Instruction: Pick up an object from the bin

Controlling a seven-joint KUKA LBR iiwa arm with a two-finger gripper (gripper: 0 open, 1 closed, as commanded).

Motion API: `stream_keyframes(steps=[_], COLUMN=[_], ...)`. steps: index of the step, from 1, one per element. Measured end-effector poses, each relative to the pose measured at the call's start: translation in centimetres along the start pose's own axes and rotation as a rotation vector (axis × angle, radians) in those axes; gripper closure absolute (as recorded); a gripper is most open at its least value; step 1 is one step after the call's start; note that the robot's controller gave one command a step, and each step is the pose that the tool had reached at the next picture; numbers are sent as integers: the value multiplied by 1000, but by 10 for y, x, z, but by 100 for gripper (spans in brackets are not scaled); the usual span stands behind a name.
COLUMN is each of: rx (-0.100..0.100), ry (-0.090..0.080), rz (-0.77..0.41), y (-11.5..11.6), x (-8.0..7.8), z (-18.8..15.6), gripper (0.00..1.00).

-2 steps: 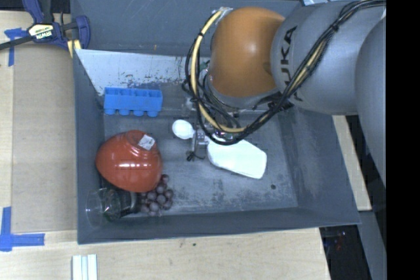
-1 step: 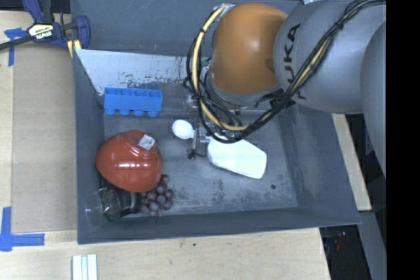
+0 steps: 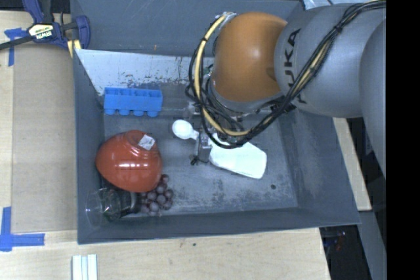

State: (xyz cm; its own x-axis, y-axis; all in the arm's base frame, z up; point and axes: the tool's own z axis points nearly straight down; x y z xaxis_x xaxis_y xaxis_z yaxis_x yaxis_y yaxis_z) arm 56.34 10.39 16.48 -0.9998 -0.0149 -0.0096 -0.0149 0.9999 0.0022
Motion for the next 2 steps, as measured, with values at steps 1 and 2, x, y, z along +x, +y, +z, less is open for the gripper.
stream_keyframes(steps=[1,2], rx=[0,-1], ry=[-3,-8], rz=[246,-6], y=[-1,-7], x=[-16,-6], z=[25,-17], gripper=[0,0])
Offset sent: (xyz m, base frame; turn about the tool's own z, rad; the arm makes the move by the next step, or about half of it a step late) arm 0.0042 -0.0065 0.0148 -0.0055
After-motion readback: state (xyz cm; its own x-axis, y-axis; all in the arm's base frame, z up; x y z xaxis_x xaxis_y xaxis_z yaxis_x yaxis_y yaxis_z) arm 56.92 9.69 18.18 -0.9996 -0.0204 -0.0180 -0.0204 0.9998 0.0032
